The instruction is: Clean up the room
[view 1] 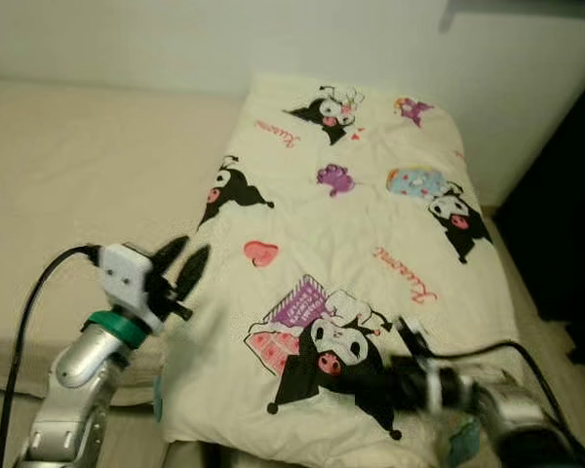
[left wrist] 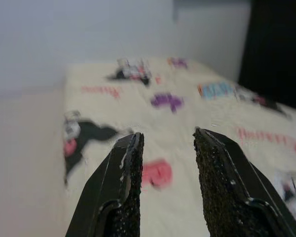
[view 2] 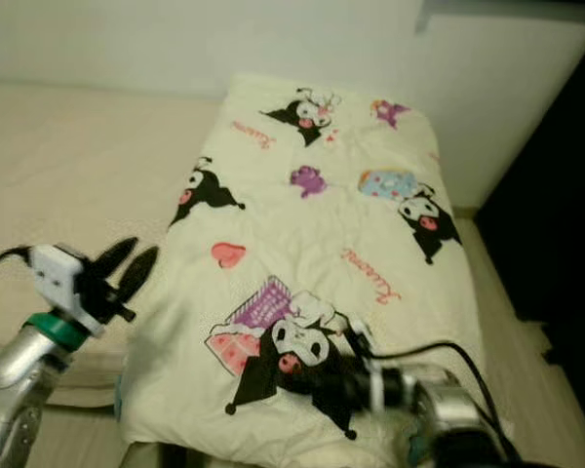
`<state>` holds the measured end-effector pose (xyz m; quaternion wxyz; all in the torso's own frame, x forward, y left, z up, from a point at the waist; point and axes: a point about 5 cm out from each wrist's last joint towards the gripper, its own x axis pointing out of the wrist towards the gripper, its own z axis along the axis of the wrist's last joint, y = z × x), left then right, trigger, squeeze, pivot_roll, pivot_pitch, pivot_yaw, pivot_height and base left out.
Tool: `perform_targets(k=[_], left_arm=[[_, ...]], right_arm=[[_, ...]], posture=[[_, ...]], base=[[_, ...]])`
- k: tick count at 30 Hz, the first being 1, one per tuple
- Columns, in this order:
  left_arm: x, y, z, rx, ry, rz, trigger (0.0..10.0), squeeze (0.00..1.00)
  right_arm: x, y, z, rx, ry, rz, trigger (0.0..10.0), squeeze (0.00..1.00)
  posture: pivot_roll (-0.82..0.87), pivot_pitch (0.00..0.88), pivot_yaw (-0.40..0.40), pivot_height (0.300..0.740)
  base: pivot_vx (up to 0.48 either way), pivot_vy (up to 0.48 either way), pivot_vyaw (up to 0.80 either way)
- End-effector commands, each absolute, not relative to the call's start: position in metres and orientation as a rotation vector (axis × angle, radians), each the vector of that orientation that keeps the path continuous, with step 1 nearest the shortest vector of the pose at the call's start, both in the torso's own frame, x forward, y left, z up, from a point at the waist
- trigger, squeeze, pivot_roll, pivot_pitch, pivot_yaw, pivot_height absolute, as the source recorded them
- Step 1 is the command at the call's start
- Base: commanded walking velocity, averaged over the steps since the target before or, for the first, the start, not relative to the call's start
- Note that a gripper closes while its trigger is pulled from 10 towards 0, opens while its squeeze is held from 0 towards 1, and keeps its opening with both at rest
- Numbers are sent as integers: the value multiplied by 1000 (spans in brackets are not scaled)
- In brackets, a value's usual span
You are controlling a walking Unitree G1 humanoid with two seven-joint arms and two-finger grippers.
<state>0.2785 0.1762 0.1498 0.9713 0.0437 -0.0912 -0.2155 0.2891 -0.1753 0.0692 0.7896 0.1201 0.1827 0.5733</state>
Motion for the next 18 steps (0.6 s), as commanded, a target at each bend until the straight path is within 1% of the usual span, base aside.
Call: perform_targets(k=[1, 2, 3, 4, 5, 6, 7, 9, 11, 13, 16, 18], left_arm=[[277, 179, 143, 110, -157, -423, 10000, 0], [278, 180, 132, 129, -122, -358, 10000, 0], [281, 184, 117, 132, -68, -243, 10000, 0], [282, 186, 107, 142, -34, -157, 10000, 0], [282, 186, 107, 142, -34, -157, 10000, 0], [283, 188, 101, 163, -16, -98, 10000, 0], [284, 188, 99, 179, -8, -63, 10000, 0], [284, 187, 99, 190, -8, -50, 10000, 0], [284, 186, 94, 208, 8, -27, 10000, 0], [284, 186, 94, 208, 8, -27, 10000, 0], [280, 181, 86, 205, 28, -56, 10000, 0], [280, 181, 86, 205, 28, -56, 10000, 0]], right_arm=[[284, -183, 59, 250, 431, 1182, 10000, 0], [286, -177, 50, 200, 447, 1081, 10000, 0], [290, -171, 39, 177, 434, 897, 10000, 0], [292, -166, 33, 167, 414, 757, 10000, 0], [292, -166, 33, 167, 414, 757, 10000, 0], [292, -164, 29, 170, 391, 655, 10000, 0], [291, -161, 29, 187, 352, 592, 10000, 0], [289, -159, 29, 198, 328, 570, 10000, 0], [288, -159, 30, 153, 288, 478, 10000, 0], [288, -159, 30, 153, 288, 478, 10000, 0], [288, -162, 33, 65, 214, 360, 10000, 0], [288, -162, 33, 65, 214, 360, 10000, 0]], posture=[[71, 18, 20, 606], [66, 12, 20, 606], [63, 6, 17, 606], [63, 6, 17, 606], [63, 6, 17, 606], [66, 0, 16, 606], [64, 0, 22, 606], [62, 0, 26, 606], [44, 0, 50, 606], [44, 0, 50, 606], [28, 0, 74, 606], [28, 0, 74, 606]], base=[[0, 0, 0], [0, 0, 0], [0, 0, 0], [0, 0, 0], [0, 0, 0], [0, 0, 0], [0, 0, 0], [0, 0, 0], [0, 0, 0], [0, 0, 0], [0, 0, 0], [0, 0, 0]])
